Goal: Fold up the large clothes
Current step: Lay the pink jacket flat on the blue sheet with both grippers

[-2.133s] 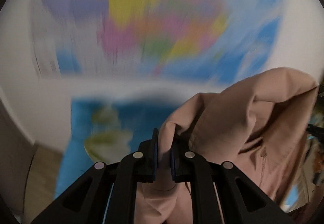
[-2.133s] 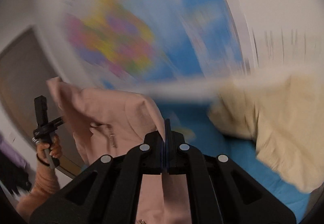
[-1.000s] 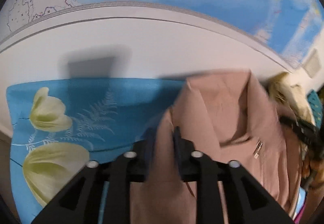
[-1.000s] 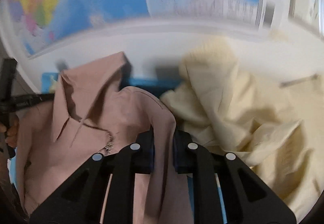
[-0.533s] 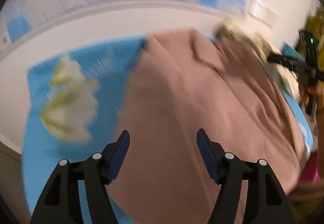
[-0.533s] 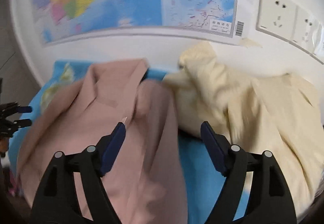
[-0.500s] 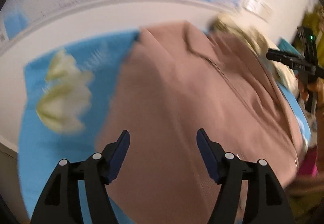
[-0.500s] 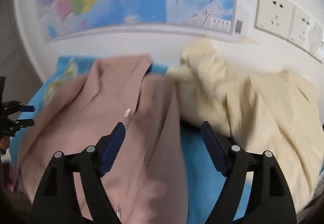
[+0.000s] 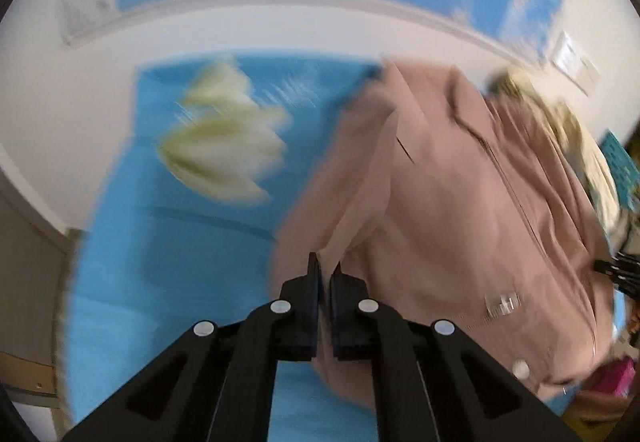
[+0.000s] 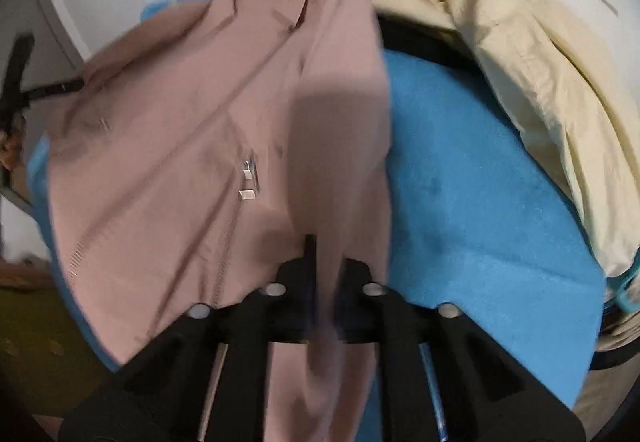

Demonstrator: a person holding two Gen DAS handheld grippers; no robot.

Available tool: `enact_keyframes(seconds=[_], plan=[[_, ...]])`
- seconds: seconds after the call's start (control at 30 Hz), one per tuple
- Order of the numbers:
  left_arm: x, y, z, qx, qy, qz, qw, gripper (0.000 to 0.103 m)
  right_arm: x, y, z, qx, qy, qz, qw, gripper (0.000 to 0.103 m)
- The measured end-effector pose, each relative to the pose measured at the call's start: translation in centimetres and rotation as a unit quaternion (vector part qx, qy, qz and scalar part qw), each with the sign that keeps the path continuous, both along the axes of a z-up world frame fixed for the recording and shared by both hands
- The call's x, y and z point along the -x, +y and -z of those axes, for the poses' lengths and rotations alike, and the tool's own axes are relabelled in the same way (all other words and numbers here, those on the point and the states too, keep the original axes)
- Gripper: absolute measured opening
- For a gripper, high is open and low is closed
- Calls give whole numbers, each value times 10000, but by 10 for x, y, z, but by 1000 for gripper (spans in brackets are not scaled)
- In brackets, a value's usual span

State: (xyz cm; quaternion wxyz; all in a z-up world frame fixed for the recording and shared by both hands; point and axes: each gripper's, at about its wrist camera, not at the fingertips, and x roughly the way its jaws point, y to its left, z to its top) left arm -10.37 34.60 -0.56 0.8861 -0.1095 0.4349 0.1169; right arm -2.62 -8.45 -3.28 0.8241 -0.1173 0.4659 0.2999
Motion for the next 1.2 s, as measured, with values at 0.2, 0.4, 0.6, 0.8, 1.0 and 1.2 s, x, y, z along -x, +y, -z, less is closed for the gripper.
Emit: enact_keyframes(seconds=[0.2,0.4,0.6,0.8,1.0,1.2], plan=[[-11,50,-34,-2176,262,-1383,9658,6,-63,-80,-48,189,-985,1684,9806,2],[10,43,8,-77,202,-459,9987,31,-69,-92,-25,327,-839,2046,9747,63],[57,-29,24,695,-320,777,9940,62,11,-17,-53,-759,-883,-1,9932,69],[56,-41,59,506,215,609,9966,1,123,122,-27,-325,-979,-2862,9526,76],[78,1,10,-77,-143,-260,9995,2,134,169,5,353,-925,-3189,9426,27],[86,35,-62,-2195,-286,-1525,9632,1,78,155,-18,-1003,55,-2424,9650,10]])
